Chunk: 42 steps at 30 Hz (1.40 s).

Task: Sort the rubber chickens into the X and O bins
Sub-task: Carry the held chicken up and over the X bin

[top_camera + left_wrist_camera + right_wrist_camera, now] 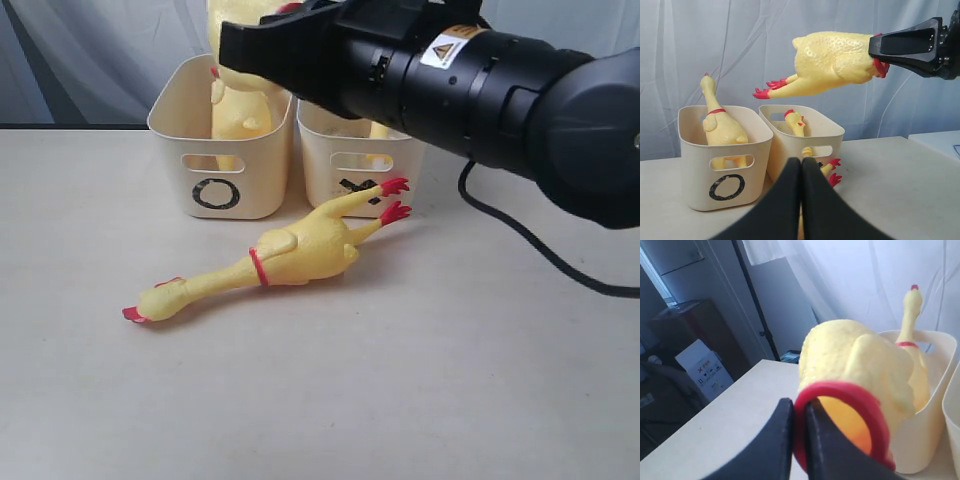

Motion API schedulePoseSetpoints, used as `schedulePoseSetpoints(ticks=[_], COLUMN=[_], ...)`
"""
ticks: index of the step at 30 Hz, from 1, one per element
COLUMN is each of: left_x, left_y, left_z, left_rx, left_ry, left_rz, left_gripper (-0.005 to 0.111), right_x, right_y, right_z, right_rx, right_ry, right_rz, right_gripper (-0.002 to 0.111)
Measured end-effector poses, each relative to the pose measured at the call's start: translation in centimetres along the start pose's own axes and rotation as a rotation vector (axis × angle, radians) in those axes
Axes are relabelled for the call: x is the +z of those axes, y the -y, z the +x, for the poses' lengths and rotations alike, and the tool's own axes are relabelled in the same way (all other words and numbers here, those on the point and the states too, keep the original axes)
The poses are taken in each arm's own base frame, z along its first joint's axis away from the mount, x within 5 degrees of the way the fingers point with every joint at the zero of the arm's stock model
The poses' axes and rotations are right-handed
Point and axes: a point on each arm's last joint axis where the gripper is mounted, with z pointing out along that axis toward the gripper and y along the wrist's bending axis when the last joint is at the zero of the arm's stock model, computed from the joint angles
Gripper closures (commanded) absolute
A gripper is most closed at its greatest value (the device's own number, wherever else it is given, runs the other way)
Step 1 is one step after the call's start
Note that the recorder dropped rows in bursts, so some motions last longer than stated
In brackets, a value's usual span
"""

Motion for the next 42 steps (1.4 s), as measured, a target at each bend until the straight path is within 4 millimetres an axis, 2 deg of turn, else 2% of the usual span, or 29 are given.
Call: schedulePoseSetpoints(ticks=[9,15,22,30,35,42], left_x=[0.0,0.0,0.0,0.0,0.0,0.0], left_y=[0.0,0.0,0.0,0.0,0.0,0.0], left_z=[0.0,0.0,0.0,0.0,0.0,0.0], left_rx=[0.0,0.0,0.0,0.0,0.0,0.0], left_ry=[0.0,0.0,0.0,0.0,0.0,0.0], left_rz=[0.0,0.0,0.0,0.0,0.0,0.0], left_gripper=[0.107,0.107,0.107,0.107,0.107,0.107], right_x=[-0.1,1.0,3.4,5.6,6.4,9.3], right_y=[1.1,2.2,3.7,7.7,9.5,9.7], right_z=[-0.9,-0.2,2.2,4.4,4.8,4.9], right_rx=[-0.105,-0.209,-0.324,-0.416,-0.449,-0.446], right_ry=[0.096,0.133,0.123,0.078,0.076,0.064], right_rz=[0.127,0.236,0.341,0.446,0.457,0.433], right_gripper=[0.109,0.109,0.109,0.109,0.109,0.109])
